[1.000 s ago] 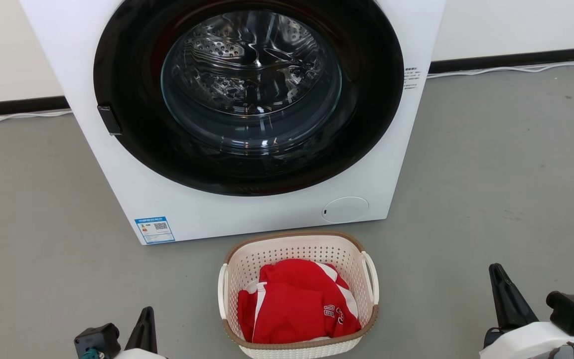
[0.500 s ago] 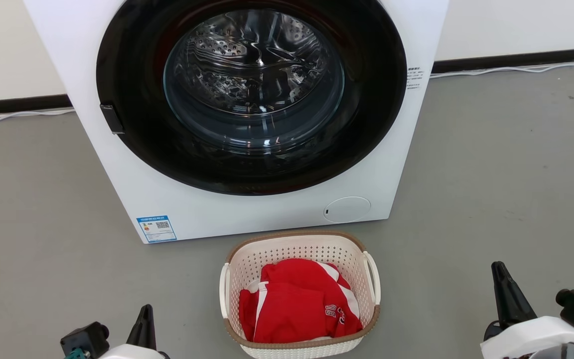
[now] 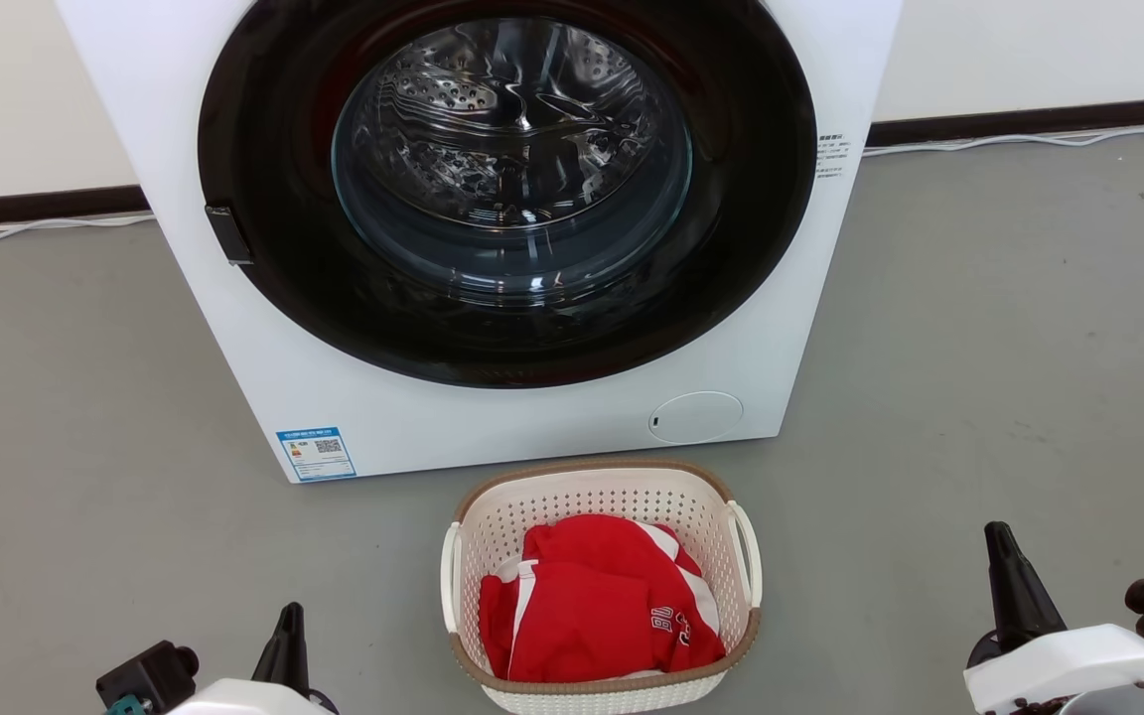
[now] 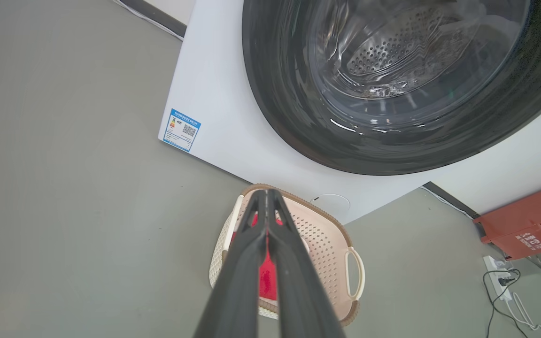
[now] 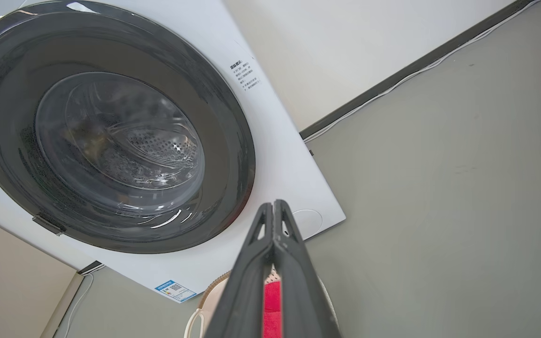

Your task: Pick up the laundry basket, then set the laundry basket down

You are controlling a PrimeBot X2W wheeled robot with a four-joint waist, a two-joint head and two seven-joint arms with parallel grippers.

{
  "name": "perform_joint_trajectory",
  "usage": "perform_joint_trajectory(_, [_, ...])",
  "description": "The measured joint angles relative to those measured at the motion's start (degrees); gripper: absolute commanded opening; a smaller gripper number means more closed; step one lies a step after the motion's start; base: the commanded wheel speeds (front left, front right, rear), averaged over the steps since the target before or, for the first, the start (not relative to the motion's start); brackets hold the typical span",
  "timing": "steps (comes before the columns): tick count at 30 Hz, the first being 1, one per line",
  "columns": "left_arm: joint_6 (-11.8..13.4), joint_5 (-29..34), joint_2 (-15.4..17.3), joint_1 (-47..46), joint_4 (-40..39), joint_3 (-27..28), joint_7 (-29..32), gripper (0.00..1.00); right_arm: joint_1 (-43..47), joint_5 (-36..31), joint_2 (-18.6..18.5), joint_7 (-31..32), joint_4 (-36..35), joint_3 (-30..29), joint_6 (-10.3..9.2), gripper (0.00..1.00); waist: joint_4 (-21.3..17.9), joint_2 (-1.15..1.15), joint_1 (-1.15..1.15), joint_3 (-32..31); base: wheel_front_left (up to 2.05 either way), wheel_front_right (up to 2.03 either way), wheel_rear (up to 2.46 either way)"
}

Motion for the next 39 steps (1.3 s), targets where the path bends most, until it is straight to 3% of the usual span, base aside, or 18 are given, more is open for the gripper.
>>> perform_joint_trajectory(39, [-3.1,-24.1,-0.6,-0.9,-3.6,3.0,6.5,0.0,-0.3,24.8,2.8,6.4,-2.2,-2.6,0.0,0.0,1.0,0.0,0.0,0.1,0.0,0.0,0.0])
